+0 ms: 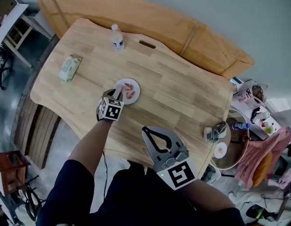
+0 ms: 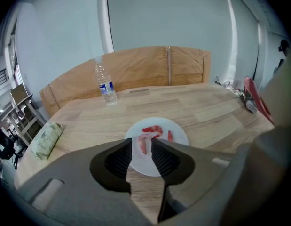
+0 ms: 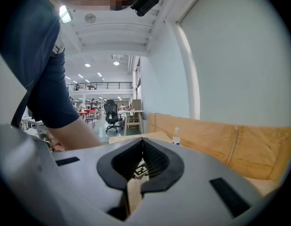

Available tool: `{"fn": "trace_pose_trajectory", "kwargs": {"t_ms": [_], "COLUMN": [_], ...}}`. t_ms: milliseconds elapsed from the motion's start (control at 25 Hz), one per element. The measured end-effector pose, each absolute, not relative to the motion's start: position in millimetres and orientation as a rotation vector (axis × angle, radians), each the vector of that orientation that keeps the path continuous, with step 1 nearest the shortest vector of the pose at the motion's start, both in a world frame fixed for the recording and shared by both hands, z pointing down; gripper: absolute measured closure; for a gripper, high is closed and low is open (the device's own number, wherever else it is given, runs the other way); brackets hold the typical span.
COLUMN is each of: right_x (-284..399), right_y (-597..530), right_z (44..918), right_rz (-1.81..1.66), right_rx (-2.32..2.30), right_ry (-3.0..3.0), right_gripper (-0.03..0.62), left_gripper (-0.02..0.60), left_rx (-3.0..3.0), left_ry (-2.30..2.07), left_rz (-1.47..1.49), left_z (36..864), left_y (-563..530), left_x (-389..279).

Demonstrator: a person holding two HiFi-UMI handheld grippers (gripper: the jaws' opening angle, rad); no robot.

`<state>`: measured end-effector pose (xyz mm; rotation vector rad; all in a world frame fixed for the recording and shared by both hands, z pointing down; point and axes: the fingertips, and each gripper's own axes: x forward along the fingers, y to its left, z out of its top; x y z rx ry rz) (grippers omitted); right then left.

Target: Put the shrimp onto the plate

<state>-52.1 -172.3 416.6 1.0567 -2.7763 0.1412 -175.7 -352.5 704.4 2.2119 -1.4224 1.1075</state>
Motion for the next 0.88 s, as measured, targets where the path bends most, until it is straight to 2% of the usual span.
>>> {"fn": "trace_pose_trajectory", "kwargs": {"t_ms": [360,600,880], "right_x": [-48,-47,-36], "right_y": [-147,-133,-109], "right_z": [403,389,385], "right_rz": [0.120,0.078,0.086], "right_rx": [1.058,1.073,1.092], "right_ry": [-2.786,-2.819,-2.803], "right_gripper": [0.583,0.584,0.585], "left_gripper": [0.462,0.465,0.511], "left_rx": [2.237,2.330,2.498], "left_ry": [-1.464,-1.416,-1.350], "left_rz": [0.947,0.734,0.505], "left_z": [657,598,508], "left_y": [-306,-248,-175], "left_x": [-174,-147,-119]}}
